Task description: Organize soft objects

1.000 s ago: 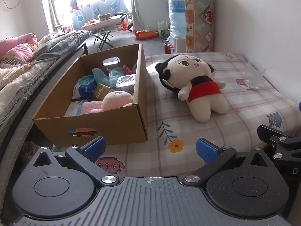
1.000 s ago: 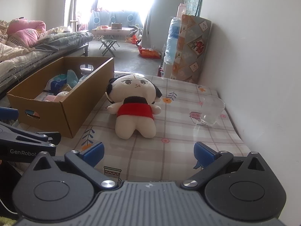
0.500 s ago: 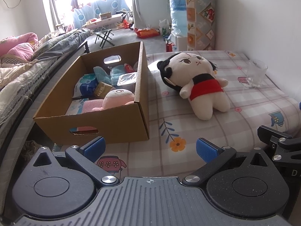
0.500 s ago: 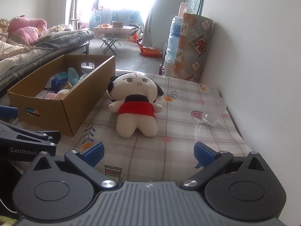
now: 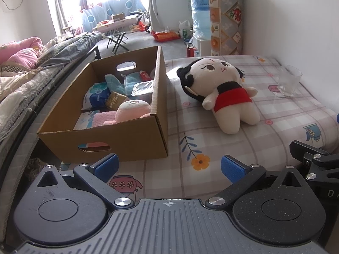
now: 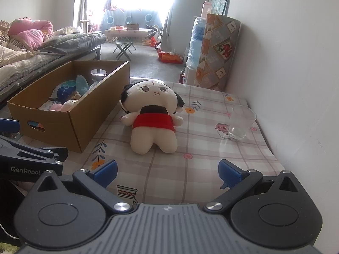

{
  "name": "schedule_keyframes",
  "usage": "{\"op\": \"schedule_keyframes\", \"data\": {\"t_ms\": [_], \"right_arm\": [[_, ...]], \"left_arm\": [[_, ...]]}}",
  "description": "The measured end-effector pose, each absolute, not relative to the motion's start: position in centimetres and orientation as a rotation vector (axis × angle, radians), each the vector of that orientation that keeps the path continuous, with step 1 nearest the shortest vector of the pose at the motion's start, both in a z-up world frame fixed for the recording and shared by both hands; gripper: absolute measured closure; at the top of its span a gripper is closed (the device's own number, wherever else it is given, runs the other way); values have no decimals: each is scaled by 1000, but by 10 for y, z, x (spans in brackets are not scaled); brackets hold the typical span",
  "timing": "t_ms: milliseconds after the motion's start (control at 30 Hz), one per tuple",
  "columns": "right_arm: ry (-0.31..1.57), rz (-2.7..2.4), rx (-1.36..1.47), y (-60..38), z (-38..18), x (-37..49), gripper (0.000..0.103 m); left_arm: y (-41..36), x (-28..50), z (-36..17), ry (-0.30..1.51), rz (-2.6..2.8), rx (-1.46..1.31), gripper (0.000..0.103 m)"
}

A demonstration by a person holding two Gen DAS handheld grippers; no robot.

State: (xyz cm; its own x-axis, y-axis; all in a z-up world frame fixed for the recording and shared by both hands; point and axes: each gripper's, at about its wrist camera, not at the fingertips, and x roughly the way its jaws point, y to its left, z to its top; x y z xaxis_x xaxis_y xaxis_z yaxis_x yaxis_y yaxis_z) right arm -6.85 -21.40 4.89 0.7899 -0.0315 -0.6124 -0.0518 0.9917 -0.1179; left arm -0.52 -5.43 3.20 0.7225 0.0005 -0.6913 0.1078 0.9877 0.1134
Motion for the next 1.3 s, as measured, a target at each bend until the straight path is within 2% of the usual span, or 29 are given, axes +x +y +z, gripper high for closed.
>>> {"op": "schedule_keyframes", "data": {"t_ms": [1300], "right_arm": [[663, 4, -129, -214, 48, -68, 0]], "left_arm": [[-56, -3, 28, 777, -57, 150, 0]]}}
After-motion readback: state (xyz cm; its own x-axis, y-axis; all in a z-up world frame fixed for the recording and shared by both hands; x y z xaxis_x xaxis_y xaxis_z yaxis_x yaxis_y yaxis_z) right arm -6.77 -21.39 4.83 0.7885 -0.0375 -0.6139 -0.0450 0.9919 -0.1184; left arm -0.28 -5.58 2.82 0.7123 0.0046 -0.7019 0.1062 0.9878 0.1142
